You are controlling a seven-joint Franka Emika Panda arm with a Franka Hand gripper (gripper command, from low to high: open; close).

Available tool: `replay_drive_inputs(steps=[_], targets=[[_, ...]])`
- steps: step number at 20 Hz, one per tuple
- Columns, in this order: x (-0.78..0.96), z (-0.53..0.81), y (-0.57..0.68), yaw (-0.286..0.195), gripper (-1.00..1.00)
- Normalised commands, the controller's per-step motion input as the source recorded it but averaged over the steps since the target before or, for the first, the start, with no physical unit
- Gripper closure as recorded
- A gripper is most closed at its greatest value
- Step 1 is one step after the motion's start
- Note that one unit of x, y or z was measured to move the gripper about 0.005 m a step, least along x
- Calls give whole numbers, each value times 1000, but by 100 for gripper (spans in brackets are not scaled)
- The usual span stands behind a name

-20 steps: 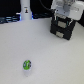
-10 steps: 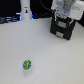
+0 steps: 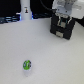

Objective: Open the kcup holder, insert the kcup into the holder, and close the kcup holder

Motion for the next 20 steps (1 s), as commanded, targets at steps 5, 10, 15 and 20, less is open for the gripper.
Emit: replay_drive_inputs(steps=[5, 10, 15, 20], targets=[[524, 99, -246, -20, 100], [146, 89, -95, 8, -100], [-70, 112, 337, 82, -100], [-429, 228, 205, 64, -100]])
